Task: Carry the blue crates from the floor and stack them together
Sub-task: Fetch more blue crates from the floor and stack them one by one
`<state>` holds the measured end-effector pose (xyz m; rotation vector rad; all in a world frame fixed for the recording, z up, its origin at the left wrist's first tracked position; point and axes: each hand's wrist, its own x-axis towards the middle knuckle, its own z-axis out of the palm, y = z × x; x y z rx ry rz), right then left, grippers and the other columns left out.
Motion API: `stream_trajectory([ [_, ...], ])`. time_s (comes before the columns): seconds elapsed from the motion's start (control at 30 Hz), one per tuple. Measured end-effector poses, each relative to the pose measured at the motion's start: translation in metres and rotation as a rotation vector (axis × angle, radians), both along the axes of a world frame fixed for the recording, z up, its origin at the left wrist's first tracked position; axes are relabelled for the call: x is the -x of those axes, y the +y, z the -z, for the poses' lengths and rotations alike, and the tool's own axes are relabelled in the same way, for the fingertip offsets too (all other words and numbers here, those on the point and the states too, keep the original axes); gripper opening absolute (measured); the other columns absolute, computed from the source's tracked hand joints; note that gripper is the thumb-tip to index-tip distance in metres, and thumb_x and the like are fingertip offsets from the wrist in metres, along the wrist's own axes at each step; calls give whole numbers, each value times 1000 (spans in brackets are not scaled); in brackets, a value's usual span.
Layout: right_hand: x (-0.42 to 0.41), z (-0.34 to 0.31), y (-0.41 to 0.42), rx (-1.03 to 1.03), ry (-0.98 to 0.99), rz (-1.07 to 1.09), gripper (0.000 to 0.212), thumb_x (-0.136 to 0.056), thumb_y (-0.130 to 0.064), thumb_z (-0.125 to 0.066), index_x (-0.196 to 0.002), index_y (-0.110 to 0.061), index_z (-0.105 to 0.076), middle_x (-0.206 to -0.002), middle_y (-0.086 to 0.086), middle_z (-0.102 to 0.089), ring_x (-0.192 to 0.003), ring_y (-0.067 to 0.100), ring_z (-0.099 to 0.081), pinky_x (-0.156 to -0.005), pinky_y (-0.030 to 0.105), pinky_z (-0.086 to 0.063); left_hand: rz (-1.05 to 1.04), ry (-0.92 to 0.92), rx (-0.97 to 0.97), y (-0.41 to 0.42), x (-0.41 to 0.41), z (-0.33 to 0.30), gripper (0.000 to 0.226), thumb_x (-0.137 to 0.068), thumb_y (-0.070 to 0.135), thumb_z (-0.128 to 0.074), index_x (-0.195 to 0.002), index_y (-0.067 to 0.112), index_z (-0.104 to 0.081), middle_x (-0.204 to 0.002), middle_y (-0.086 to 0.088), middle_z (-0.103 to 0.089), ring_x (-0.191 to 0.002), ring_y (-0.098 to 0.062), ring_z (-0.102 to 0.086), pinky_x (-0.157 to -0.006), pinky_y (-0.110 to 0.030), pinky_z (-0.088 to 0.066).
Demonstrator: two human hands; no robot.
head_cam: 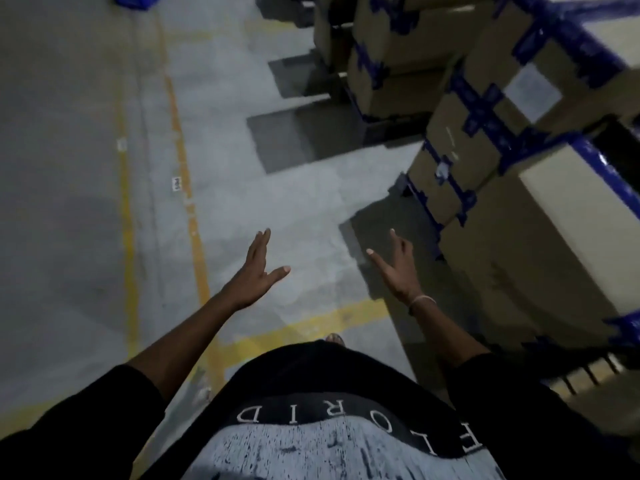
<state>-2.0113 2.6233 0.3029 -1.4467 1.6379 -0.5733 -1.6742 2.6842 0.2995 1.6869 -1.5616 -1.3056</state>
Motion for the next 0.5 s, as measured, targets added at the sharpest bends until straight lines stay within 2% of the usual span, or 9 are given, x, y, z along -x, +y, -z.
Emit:
stream_trajectory([
  [0.13, -26, -13, -97, 8, 5, -97, 108, -69, -85, -56, -155, -27, -25, -154, -2, -23, -144, 25, -28, -118, 49, -28, -139, 35, -1, -61, -15, -12, 93, -94, 52, -61, -159, 43, 6, -166, 19, 18, -154, -15, -15, -112, -33, -33],
  [0.37, -105, -6, -238, 11, 102, -287, 95, -82, -71, -56, -156, -22, -23, -157, 2, -19, -144, 27, -27, -119, 47, -28, -312, 66, -11, -149, -76, 2, 95, -91, 56, -62, -159, 45, 4, -167, 20, 13, -153, -14, -18, -112, -34, -35],
  [0.5, -170, 5, -320, 16, 119, -314, 95, -82, -73, -55, -156, -23, -23, -155, -3, -20, -143, 26, -28, -118, 45, -29, -345, 82, -23, -222, -142, 16, 96, -89, 59, -61, -159, 43, 2, -167, 18, 11, -153, -15, -19, -112, -35, -36],
])
